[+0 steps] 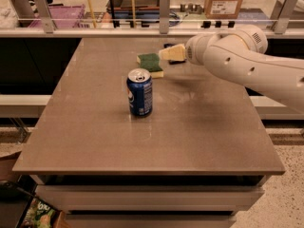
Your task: Pick rxbar blueberry
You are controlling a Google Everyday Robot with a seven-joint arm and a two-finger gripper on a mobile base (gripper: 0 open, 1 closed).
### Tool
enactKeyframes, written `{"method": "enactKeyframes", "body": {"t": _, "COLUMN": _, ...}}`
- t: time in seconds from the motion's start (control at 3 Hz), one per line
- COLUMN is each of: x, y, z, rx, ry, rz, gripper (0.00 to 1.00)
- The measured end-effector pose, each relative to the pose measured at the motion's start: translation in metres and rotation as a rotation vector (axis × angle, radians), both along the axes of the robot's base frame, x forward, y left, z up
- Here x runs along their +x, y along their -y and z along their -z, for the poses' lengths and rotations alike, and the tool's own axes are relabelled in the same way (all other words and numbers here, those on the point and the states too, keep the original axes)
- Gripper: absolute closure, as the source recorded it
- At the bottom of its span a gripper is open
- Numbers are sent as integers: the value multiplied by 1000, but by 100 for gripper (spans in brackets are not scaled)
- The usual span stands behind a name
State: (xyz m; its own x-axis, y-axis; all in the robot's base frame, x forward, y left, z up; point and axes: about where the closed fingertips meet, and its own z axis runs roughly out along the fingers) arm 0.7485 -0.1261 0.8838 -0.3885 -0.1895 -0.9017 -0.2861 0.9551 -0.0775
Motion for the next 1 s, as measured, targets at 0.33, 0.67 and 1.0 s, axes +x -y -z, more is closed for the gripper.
{"method": "enactKeyframes", "body": {"t": 0.33, "x": 12, "y": 9, "z": 0, "rx": -8, "ry": 15, "rz": 23, "gripper": 0}}
{"method": "enactKeyframes", "body": {"t": 0.67, "x": 25, "y": 15, "z": -4, "rx": -36, "ry": 29, "rz": 37, "gripper": 0}}
{"method": "enactKeyframes", "body": {"t": 1.0, "x": 35, "y": 11, "z": -3, "rx": -79, "ry": 22, "rz": 44, "gripper": 0}}
